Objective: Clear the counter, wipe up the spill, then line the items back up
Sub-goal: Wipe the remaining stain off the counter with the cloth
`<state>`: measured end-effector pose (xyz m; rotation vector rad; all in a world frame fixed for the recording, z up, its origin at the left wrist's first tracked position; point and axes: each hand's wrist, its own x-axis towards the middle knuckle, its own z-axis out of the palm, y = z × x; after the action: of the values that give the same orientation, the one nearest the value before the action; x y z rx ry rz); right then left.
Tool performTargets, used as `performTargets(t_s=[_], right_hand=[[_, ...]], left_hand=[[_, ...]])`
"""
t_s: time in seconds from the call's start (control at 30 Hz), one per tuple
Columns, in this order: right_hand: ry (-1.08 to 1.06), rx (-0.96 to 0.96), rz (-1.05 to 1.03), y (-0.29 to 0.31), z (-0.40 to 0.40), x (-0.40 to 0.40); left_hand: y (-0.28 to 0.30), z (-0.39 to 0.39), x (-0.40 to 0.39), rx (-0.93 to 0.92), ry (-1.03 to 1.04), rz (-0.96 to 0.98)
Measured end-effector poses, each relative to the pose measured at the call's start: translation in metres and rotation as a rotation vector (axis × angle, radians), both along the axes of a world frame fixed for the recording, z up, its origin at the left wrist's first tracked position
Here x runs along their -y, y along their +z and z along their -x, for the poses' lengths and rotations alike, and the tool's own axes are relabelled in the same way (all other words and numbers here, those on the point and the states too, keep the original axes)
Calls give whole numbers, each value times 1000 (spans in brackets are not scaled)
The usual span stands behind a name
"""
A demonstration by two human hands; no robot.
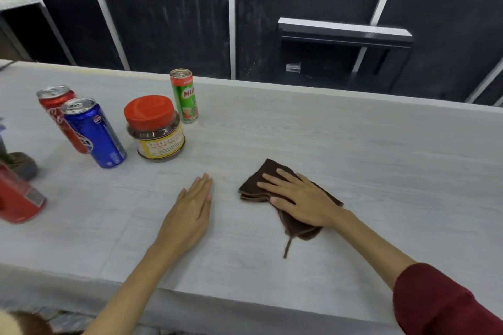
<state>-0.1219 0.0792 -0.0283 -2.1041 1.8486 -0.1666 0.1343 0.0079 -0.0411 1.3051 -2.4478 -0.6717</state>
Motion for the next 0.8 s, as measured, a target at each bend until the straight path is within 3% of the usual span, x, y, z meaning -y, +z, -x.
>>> performTargets(t_s=[0.13,0.23,0.37,0.53,0.7,0.8], right_hand=[[-342,-4,26,-4,13,-59],[-633,-58,24,-10,-21,-88],[-781,-59,68,-12,-94,-88],[-704,-47,41,-16,-128,-37],[-227,-19,37,-7,-111,0],[-154,-50,93,-10,-87,-8]], left_hand=[[-2,1,-11,15,-52,21],[0,-1,-19,5,-82,27],[2,-7,-25,-19,-90,30],[5,-26,-23,-25,-18,12],[7,-38,-15,-3,59,0],[7,-42,-11,13,67,12]])
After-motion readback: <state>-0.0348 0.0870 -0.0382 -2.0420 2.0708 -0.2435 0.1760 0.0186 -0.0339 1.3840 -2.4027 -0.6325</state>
